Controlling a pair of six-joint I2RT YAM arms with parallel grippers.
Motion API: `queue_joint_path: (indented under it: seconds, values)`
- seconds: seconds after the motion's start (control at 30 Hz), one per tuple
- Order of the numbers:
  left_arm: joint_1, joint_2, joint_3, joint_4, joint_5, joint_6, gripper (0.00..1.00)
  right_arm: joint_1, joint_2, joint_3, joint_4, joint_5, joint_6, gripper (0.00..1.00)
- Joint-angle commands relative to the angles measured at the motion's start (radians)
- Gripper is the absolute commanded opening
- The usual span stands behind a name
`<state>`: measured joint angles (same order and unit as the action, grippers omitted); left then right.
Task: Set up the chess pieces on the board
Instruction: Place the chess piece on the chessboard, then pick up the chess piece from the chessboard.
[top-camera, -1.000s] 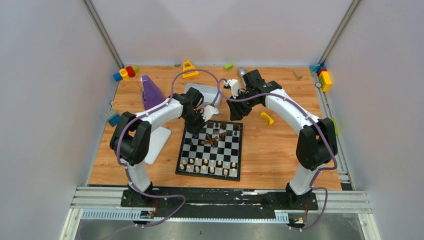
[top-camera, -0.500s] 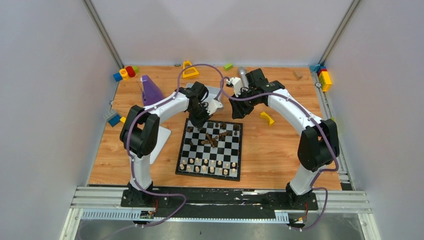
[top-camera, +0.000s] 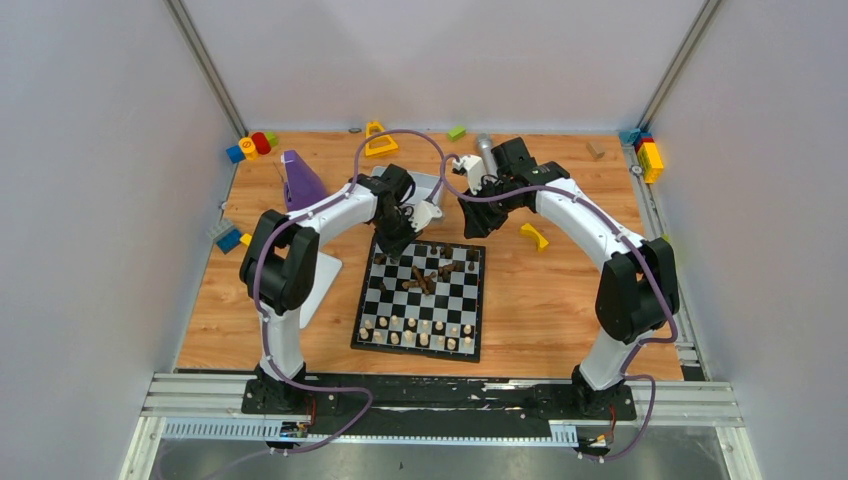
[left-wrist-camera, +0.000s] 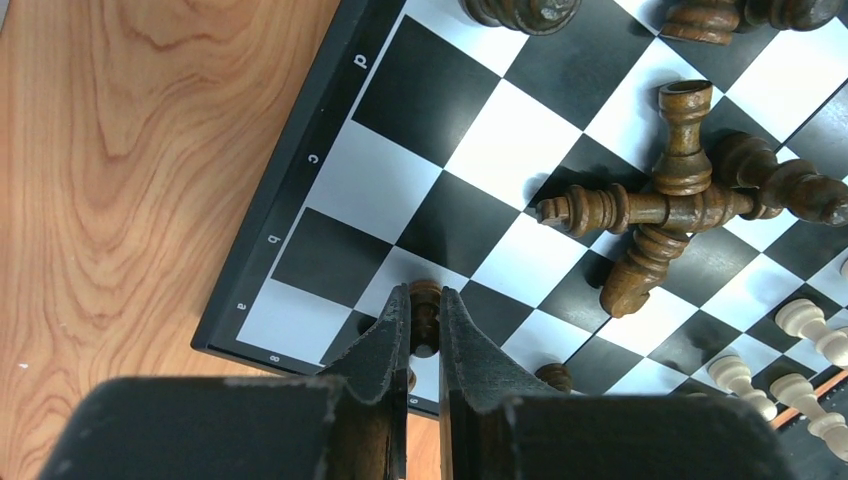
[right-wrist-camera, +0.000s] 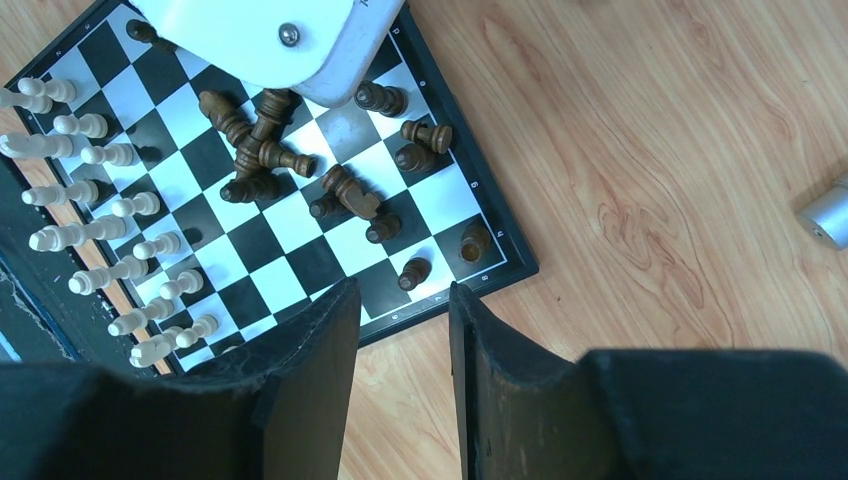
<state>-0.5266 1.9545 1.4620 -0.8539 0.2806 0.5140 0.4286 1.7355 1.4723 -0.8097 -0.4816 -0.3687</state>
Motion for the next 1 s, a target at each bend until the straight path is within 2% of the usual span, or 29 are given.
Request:
queue_joint_path:
  seconds: [0.0,0.1,0.23,0.33,0.4,0.6,0.97]
  values:
    - [0.007,-0.016,0.011,0.008,-0.013,-0.017,0.13,-0.005,-0.038,-0.002,0.031,-0.019,-0.006,0.39]
    - [0.007,-0.016,0.011,0.019,-0.020,-0.026,0.21,-0.005,-0.039,-0.005,0.032,-0.016,-0.006,0.39]
    - [0.007,-0.036,0.001,0.030,-0.030,-0.034,0.39,-0.005,-0.035,-0.003,0.031,-0.018,-0.006,0.39]
    - [0.013,-0.064,-0.017,0.046,-0.035,-0.047,0.60,-0.005,-0.031,0.000,0.032,-0.021,-0.006,0.39]
    - [0.027,-0.090,-0.023,0.052,-0.021,-0.054,0.69,-0.004,-0.031,0.000,0.031,-0.022,-0.006,0.39]
    - [0.092,-0.156,-0.055,0.046,0.023,-0.051,0.73,-0.005,-0.034,-0.004,0.030,-0.021,-0.004,0.39]
    - [0.108,-0.145,-0.148,0.079,0.012,-0.035,0.60,-0.005,-0.033,-0.004,0.028,-0.015,-0.006,0.39]
